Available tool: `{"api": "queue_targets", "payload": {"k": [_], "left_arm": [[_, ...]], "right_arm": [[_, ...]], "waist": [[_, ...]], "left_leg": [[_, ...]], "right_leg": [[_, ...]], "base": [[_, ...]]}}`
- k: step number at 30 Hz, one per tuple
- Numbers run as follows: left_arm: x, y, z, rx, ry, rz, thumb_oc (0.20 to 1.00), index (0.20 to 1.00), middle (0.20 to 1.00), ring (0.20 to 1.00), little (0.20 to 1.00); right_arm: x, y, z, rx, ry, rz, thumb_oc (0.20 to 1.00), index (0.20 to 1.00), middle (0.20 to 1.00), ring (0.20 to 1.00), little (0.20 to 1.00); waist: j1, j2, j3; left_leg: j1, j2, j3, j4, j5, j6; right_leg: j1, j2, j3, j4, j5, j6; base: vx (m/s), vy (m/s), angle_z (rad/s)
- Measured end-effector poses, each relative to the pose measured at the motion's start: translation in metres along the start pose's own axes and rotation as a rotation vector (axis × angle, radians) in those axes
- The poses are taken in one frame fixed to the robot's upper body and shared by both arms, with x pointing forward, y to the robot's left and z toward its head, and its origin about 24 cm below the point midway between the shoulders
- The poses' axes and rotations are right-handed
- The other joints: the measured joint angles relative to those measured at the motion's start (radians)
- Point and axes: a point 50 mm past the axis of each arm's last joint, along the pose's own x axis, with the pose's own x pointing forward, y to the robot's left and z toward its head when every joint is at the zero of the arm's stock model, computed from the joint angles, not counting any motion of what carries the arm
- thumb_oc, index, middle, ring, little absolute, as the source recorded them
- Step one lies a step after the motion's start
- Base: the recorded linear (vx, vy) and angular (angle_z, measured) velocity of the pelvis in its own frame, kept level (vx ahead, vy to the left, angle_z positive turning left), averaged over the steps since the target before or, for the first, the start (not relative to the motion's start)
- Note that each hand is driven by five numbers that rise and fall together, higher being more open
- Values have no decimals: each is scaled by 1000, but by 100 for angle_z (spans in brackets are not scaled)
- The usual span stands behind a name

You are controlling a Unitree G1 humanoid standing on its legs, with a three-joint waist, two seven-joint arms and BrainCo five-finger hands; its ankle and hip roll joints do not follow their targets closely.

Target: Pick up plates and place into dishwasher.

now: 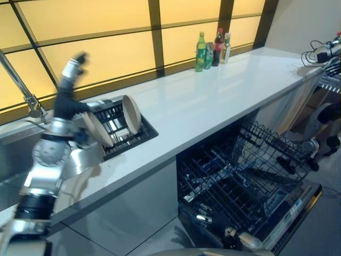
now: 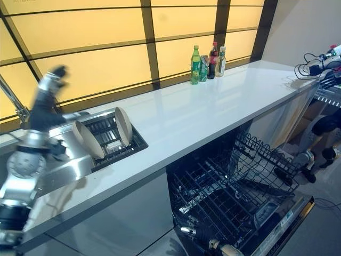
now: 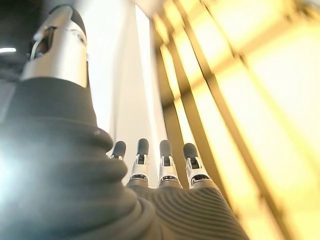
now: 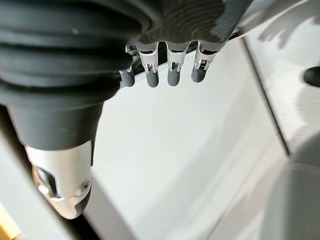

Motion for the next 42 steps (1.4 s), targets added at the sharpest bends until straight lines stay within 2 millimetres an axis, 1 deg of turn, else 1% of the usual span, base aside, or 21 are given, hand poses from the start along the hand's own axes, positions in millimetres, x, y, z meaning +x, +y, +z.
{"api": "queue_targets", "payload": {"k": [1, 3, 5, 7, 10, 15, 17, 19, 21, 23, 26, 28, 32, 36, 40, 42], "left_arm": [[2, 7, 0, 81, -17, 17, 1000, 1000, 1000, 1000, 1000], [2, 14, -3, 235, -37, 29, 1000, 1000, 1000, 1000, 1000], [4, 16, -9, 434, -54, -22, 1000, 1000, 1000, 1000, 1000], [4, 13, -13, 536, -60, -66, 1000, 1000, 1000, 1000, 1000], [4, 13, -20, 685, -61, -172, 1000, 1000, 1000, 1000, 1000], [1, 9, -27, 962, -123, -393, 1000, 1000, 1000, 1000, 1000], [-2, 6, -34, 1051, -130, -481, 1000, 1000, 1000, 1000, 1000], [-10, 8, -44, 1132, -103, -572, 1000, 1000, 1000, 1000, 1000], [-17, 10, -55, 1192, -57, -640, 1000, 1000, 1000, 1000, 1000], [-22, 16, -64, 1245, -2, -672, 1000, 1000, 1000, 1000, 1000], [-25, 27, -74, 1301, 67, -672, 1000, 1000, 1000, 1000, 1000], [-29, 31, -80, 1310, 108, -670, 1000, 1000, 1000, 1000, 1000], [-32, 25, -84, 1291, 111, -652, 1000, 1000, 1000, 1000, 1000], [-37, 18, -86, 1298, 66, -648, 1000, 1000, 1000, 1000, 1000], [-38, 18, -89, 1336, 48, -662, 1000, 1000, 1000, 1000, 1000], [-41, 14, -93, 1343, 50, -683, 1000, 1000, 1000, 1000, 1000]], "right_arm": [[0, 0, 3, 4, -15, 7, 1000, 1000, 1000, 1000, 1000], [-1, 0, 4, 17, -25, 8, 1000, 1000, 1000, 1000, 1000], [-5, -3, 2, 16, -16, -1, 1000, 1000, 1000, 1000, 1000], [-10, -8, 0, 13, -4, -14, 1000, 1000, 1000, 1000, 1000], [-17, -15, -1, 9, 5, -32, 1000, 1000, 1000, 1000, 1000], [-29, -27, 0, 5, 11, -58, 1000, 1000, 1000, 1000, 1000], [-32, -29, 6, 0, 6, -45, 1000, 1000, 1000, 1000, 1000], [-32, -28, 20, -19, -39, -22, 1000, 1000, 1000, 1000, 1000], [-33, -28, 34, -25, -90, -11, 1000, 1000, 1000, 1000, 1000], [-34, -28, 43, -31, -128, -8, 1000, 1000, 1000, 1000, 1000], [-35, -30, 55, -56, -153, -3, 1000, 1000, 1000, 1000, 1000], [-35, -30, 59, -65, -161, 0, 1000, 1000, 1000, 1000, 1000], [-35, -32, 64, -79, -166, -6, 1000, 1000, 1000, 1000, 1000], [-42, -41, 69, -94, -155, -36, 1000, 1000, 1000, 1000, 1000], [-47, -47, 76, -107, -167, -55, 1000, 1000, 1000, 1000, 1000], [-46, -48, 79, -95, -185, -53, 1000, 1000, 1000, 1000, 1000]], "waist": [[1, -3, -5], [-2, -7, -7], [-3, -11, -10], [-6, -12, -10], [-10, -11, -9], [-9, -6, -4], [-12, 0, 4], [-30, 8, 21], [-38, 17, 35], [-55, 23, 43], [-67, 39, 56], [-84, 44, 65], [-89, 52, 76], [-97, 59, 93], [-114, 56, 108], [-121, 54, 118]], "left_leg": [[-5, -1, 0, 0, 0, 0], [-4, -2, 0, 0, 3, -3], [-5, -3, 1, 0, 2, -3], [-4, -4, 2, 0, 2, -3], [-5, -3, 4, 0, 1, -1], [-5, -1, 23, 0, 1, -1], [-5, -4, 26, 0, 1, -1], [-7, -7, 28, 0, 1, -1], [-7, -9, 35, 0, 4, -5], [-16, -10, 49, 0, 7, -2], [-20, -15, 57, 0, 9, 2], [-20, -16, 58, 0, 11, 4], [-19, -15, 71, 0, 10, 2], [-23, -15, 79, 0, 10, 2], [-55, -14, 80, 0, 19, -3], [-72, -16, 85, 0, 26, -1]], "right_leg": [[-5, -1, -2, 0, 0, 1], [-5, -2, -2, 0, 0, 1], [-5, -3, -2, 0, 0, 2], [-5, -4, -1, 0, 1, 2], [-7, -3, 1, 0, 2, 3], [-11, -4, 7, 0, 4, 6], [-15, -7, 9, 0, 6, 9], [-16, -11, 9, 0, 7, 10], [-20, -14, 12, 0, 8, 13], [-26, -16, 15, 0, 11, 16], [-41, -20, 25, 1, 19, 18], [-41, -21, 27, 1, 20, 19], [-44, -21, 35, 0, 21, 20], [-55, -21, 43, 0, 26, 23], [-86, -21, 47, 0, 36, 28], [-106, -21, 51, 0, 42, 23]], "base": [[36, 42, 5], [37, 48, 1], [34, 46, -1], [35, 54, -2], [41, 68, -3], [31, 85, -4], [16, 96, -2], [7, 102, 0], [-7, 109, -6], [-11, 98, -6], [-12, 81, -9], [5, 62, -2], [-19, 74, -6], [-54, 63, -7], [-94, 46, -2], [-92, 52, -7]]}}
